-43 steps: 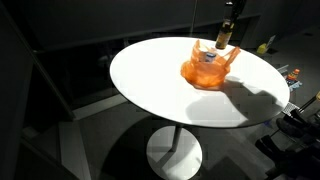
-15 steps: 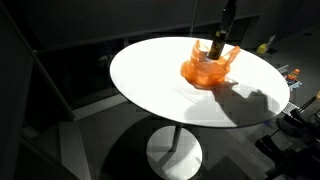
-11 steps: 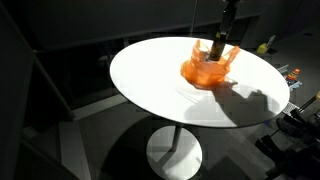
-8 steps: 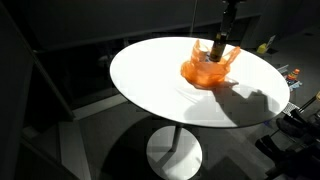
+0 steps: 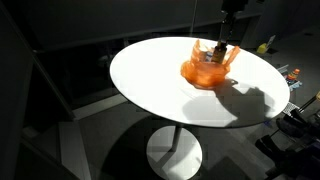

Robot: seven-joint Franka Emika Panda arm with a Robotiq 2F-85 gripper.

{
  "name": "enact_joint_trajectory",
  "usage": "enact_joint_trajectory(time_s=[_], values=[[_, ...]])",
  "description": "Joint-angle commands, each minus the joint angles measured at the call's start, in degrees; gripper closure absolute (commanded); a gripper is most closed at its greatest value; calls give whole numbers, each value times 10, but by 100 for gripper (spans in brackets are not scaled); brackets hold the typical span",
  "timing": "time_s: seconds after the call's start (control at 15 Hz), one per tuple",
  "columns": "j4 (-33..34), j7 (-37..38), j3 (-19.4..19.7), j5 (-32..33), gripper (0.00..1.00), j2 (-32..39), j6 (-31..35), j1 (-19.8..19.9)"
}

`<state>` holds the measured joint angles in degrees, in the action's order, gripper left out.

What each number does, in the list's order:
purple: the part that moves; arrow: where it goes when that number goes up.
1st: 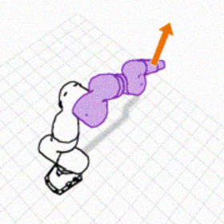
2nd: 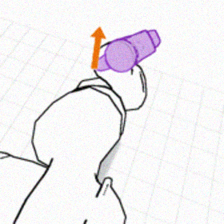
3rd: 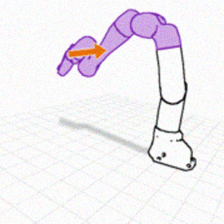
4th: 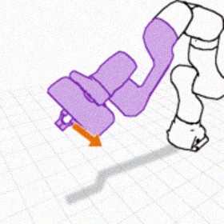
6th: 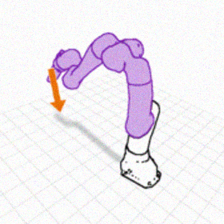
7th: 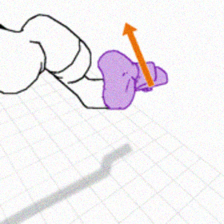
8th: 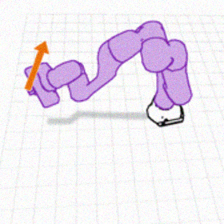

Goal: Put the black and yellow container in the plastic bag

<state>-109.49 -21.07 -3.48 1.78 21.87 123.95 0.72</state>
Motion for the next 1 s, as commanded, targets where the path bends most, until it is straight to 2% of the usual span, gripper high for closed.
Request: enact_joint_trajectory(time_s=[0.0, 0.6, 0.67, 0.73, 0.8, 0.93], values=[[41, -3, 2, 0, 80, 37, -19, 8], [93, 5, 8, 5, 80, 98, -41, 12], [93, 5, 8, 6, 57, 99, -41, 12], [89, 6, 8, 8, 30, 94, -42, 10], [86, 9, 9, 10, 28, 91, -43, 8], [74, 23, 12, 13, 14, 76, -42, 5]])
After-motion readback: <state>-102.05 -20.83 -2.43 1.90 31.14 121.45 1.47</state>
